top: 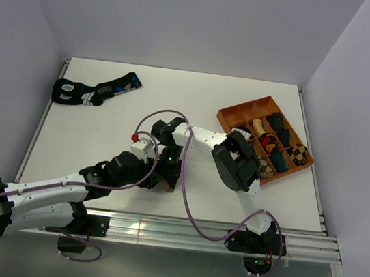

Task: Roll the socks
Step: Roll the sock at the center of the board.

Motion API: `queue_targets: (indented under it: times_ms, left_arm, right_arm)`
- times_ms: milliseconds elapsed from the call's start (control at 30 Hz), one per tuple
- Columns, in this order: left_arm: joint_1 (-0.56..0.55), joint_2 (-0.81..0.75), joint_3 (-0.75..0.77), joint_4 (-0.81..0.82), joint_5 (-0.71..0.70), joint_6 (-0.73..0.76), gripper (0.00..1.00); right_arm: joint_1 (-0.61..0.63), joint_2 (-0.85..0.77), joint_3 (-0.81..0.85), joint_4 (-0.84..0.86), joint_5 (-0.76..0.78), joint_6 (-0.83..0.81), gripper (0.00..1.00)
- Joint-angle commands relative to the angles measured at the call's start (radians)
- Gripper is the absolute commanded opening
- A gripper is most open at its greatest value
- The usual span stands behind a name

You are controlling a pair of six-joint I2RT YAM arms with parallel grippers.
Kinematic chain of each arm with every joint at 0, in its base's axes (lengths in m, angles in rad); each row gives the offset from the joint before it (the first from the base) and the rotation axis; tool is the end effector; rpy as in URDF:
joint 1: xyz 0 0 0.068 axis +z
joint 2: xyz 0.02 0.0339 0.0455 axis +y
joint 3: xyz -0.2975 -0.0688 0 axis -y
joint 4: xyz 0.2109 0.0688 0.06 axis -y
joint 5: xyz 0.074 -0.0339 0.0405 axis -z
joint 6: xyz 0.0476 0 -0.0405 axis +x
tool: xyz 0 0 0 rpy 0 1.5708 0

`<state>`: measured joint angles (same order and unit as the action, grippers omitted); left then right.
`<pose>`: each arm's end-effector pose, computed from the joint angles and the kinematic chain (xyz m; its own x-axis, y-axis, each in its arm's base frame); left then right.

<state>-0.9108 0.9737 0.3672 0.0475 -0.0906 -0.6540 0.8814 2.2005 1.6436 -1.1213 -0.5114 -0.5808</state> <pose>0.1034 -0.1262 0.2242 -0.7081 -0.0758 -0.7020 0.3893 0.7876 -0.4777 0.2324 0.3185 0.1786 -0.1778 -0.9680 -0.1774 -0.8817 0.0766 0.4656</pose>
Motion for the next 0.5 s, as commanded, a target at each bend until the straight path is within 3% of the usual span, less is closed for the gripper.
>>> queue_targets:
  times_ms: [0, 333, 467]
  left_arm:
    - [-0.003, 0.017, 0.026, 0.064, 0.018, 0.030, 0.50]
    - [-0.003, 0.053, -0.004, 0.101, 0.031, 0.011, 0.45]
    - [-0.003, 0.039, -0.037, 0.117, 0.031, -0.009, 0.29]
  right_arm:
    - [0.010, -0.001, 0.025, 0.040, 0.044, -0.007, 0.23]
    - [0.010, 0.001, 0.025, 0.043, 0.048, 0.001, 0.23]
    - [0.008, -0.007, 0.025, 0.061, 0.054, 0.027, 0.24]
